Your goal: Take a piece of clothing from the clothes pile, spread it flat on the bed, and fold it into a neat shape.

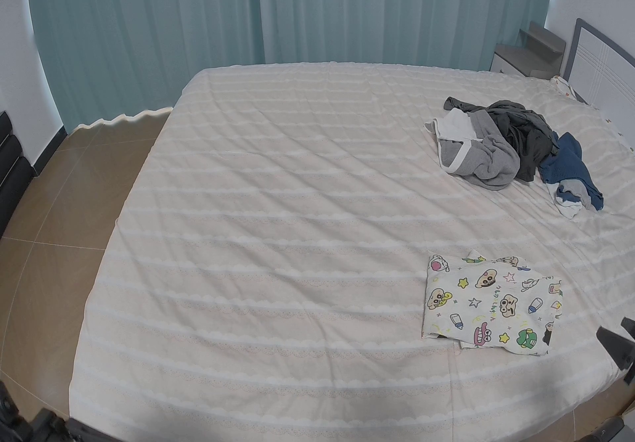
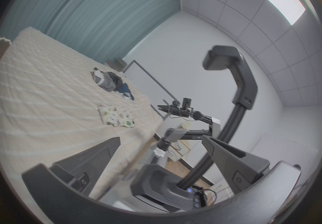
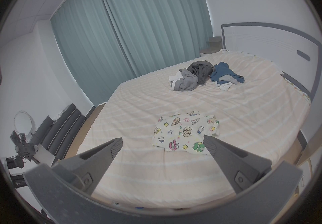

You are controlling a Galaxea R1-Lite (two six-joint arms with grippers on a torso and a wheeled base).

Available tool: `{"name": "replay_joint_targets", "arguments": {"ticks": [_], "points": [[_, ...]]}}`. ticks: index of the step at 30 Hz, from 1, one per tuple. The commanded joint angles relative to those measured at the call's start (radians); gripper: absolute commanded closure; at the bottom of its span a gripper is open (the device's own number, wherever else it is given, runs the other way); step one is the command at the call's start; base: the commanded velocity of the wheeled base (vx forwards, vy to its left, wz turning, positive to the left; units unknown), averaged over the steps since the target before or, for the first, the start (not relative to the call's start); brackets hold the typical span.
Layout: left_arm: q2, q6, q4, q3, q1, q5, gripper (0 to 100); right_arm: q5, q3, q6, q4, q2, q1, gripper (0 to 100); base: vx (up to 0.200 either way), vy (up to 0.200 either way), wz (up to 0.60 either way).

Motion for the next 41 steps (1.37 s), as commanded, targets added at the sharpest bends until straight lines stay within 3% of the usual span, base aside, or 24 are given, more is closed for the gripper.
{"name": "replay_joint_targets", "arguments": {"ticks": [1,3,5,6,7,8,10,11,13,14,15,18,19,20,22,23,25,26,28,41], "points": [[-0.468,-0.29,0.0,0.044,-0.21,0.035,0,-0.036,-0.014,-0.07,0.251,-0.417,-0.071,0,0.0,0.0,0.0],[-0.468,-0.287,-0.001,0.044,-0.21,0.065,0,-0.044,0.031,-0.077,0.191,-0.416,-0.071,0,0.0,0.0,0.0],[-0.468,-0.247,0.002,0.044,-0.21,0.176,0,-0.041,0.192,-0.125,0.004,-0.416,-0.071,0,0.0,0.0,0.0],[-0.468,-0.239,0.003,0.044,-0.21,0.188,0,-0.041,0.215,-0.135,-0.022,-0.416,-0.071,0,0.0,0.0,0.0],[-0.468,-0.192,0.025,0.044,-0.21,0.283,0,-0.039,0.373,-0.214,-0.214,-0.419,-0.07,0,0.0,0.0,0.0],[-0.468,-0.167,0.037,0.044,-0.21,0.328,0,-0.038,0.373,-0.229,-0.26,-0.425,-0.064,0,0.0,0.0,0.0],[-0.468,-0.109,0.065,0.044,-0.21,0.417,0,-0.038,0.373,-0.228,-0.239,-0.431,-0.05,0,0.0,0.0,0.0],[-0.468,-0.012,0.12,0.044,-0.21,0.501,0,-0.035,0.37,-0.249,-0.199,-0.49,-0.028,0,0.0,0.0,0.0],[-0.468,0.034,0.154,0.044,-0.21,0.532,0,-0.035,0.371,-0.272,-0.2,-0.497,-0.025,0,0.0,0.0,0.0],[-0.468,0.23,0.293,0.046,-0.21,0.656,0,-0.033,0.373,-0.346,-0.207,-0.494,-0.024,0,0.0,0.0,0.0],[-0.468,0.291,0.333,0.046,-0.21,0.697,0,-0.035,0.373,-0.352,-0.202,-0.496,-0.024,0,0.0,0.0,0.0],[-0.468,0.635,0.569,0.046,-0.21,0.941,0,-0.03,0.373,-0.355,-0.174,-0.497,-0.024,0,0.0,0.0,0.0],[-0.468,0.635,0.569,0.046,-0.21,0.941,0,-0.03,0.373,-0.355,-0.174,-0.497,-0.024,0,0.0,0.0,0.0],[-0.468,0.772,0.652,0.037,-0.21,1.121,0,-0.035,0.373,-0.346,-0.167,-0.496,-0.024,0,0.0,0.0,0.0],[-0.468,0.773,0.646,0.038,-0.21,1.144,0,-0.035,0.373,-0.346,-0.168,-0.496,-0.024,0,0.0,0.0,0.0],[-0.468,0.782,0.597,0.047,-0.21,1.331,0,-0.03,0.373,-0.363,-0.17,-0.496,-0.024,0,0.0,0.0,0.0],[-0.468,0.808,0.642,0.047,-0.21,1.549,0,-0.032,0.373,-0.356,-0.168,-0.496,-0.024,0,0.0,0.0,0.0],[-0.468,0.798,0.661,0.047,-0.21,1.605,0,-0.032,0.373,-0.352,-0.17,-0.496,-0.024,0,0.0,0.0,0.0],[-0.468,0.738,0.661,0.046,-0.21,1.595,0,-0.032,0.373,-0.346,-0.171,-0.496,-0.024,0,0.0,0.0,0.0],[-0.468,0.744,0.658,0.047,-0.21,1.593,0,-0.019,0.373,-0.31,-0.17,-0.496,-0.024,0,0.0,0.0,0.0]]}}
